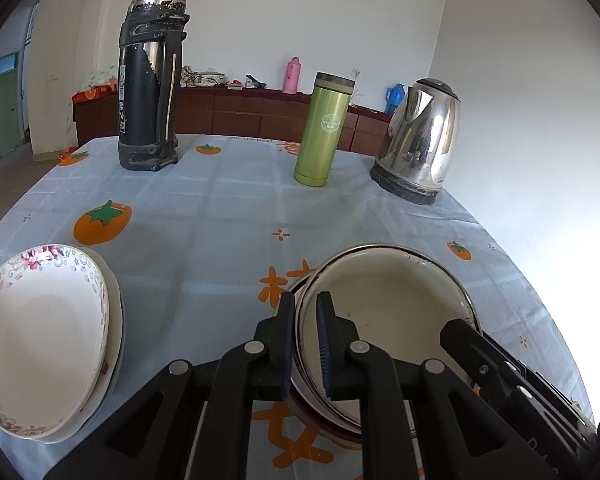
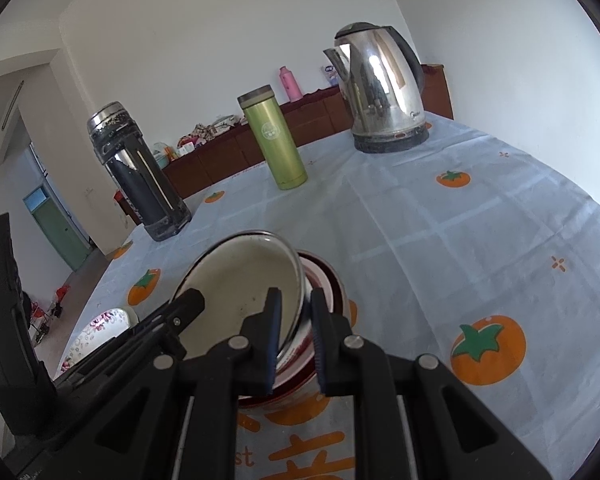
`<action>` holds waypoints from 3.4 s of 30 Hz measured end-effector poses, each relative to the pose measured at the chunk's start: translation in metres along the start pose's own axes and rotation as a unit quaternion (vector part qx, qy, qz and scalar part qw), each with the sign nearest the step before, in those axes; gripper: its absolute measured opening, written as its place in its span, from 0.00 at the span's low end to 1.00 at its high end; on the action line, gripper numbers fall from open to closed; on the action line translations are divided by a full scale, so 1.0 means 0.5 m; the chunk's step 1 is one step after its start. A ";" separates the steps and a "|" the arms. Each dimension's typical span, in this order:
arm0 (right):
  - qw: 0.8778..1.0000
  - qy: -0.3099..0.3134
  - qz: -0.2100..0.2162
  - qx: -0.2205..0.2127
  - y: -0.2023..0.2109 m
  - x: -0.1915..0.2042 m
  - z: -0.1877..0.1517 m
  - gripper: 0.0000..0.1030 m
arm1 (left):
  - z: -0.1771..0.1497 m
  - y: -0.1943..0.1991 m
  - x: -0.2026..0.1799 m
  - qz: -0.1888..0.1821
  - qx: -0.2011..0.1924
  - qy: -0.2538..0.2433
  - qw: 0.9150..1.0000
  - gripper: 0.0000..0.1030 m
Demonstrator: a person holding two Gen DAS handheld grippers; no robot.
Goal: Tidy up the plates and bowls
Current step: 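Lift the white enamel bowl with both tools and lower it into the steel bowl, then open both tools and release the enamel bowl inside the steel bowl, then close both tools on the rim of the steel bowl holding the nested bowls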
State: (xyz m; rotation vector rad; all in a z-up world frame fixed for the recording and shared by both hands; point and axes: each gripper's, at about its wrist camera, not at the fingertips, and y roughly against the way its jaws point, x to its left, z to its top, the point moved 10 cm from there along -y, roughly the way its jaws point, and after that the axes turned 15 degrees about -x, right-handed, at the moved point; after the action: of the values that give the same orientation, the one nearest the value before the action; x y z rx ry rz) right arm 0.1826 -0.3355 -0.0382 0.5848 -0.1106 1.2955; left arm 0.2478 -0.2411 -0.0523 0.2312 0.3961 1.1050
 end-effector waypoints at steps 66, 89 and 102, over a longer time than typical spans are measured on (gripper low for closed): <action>0.995 0.014 -0.068 -0.070 0.034 -0.092 0.058 0.98 | 0.023 0.039 0.071 0.080 -0.081 -0.019 0.993 0.67; 1.000 -0.009 -0.022 -0.008 -0.001 -0.063 0.004 0.84 | -0.004 0.022 0.052 0.059 -0.033 -0.012 0.998 0.67; 1.000 -0.017 -0.014 0.012 -0.016 -0.060 -0.017 0.76 | -0.020 0.007 0.041 0.050 -0.014 -0.021 0.998 0.67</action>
State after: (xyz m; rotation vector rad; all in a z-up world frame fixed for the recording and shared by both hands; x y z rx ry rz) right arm 0.1794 -0.3591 -0.0601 0.6268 -0.1157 1.2619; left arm 0.2483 -0.2212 -0.0642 0.2520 0.3342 1.2020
